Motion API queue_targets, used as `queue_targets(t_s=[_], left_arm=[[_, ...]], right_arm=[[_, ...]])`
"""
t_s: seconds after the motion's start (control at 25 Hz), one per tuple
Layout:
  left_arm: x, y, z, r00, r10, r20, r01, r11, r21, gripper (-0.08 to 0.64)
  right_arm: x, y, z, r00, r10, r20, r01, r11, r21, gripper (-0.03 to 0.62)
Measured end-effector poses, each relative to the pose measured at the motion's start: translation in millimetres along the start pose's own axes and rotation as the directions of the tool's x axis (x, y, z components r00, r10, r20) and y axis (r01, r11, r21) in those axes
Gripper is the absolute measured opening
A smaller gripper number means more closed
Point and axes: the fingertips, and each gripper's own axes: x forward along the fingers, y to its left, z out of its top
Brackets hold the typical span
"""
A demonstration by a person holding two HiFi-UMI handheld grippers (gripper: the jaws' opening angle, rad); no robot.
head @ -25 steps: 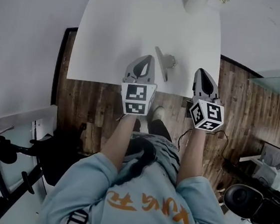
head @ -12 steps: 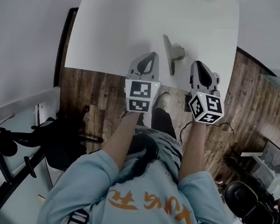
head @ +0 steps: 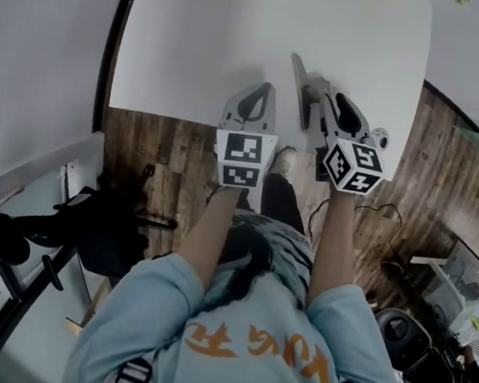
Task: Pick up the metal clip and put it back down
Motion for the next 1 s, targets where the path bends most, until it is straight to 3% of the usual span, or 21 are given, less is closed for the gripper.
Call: queue_targets(t_s=[0.36,0.56,0.68,1.0], left_arm=[[9,13,-13,0.999,0.018,-0.033,-0.019,0.999,-0.036,0.02],[6,21,-11,0.999,0.031,-0.026,-0.033,0.998,-0.047,0.02],[2,26,-4,0.999,0.038,-0.01,-0.039,0.998,-0.049,0.02],[-14,33,19,0.998,0.034,0.051,-0.031,0.999,-0.042,0.02]], right_arm=[[31,-5,-21,0.996,0.022,-0.091,-0.014,0.996,0.084,0.148],[35,-6,-25,0.995,0.059,-0.086,-0.038,0.972,0.232,0.092],[33,0,-19,0.996,0.072,-0.061,-0.053,0.96,0.275,0.045],[20,22,3,0.999,-0.001,-0.048,0.009,0.986,0.164,0.035]])
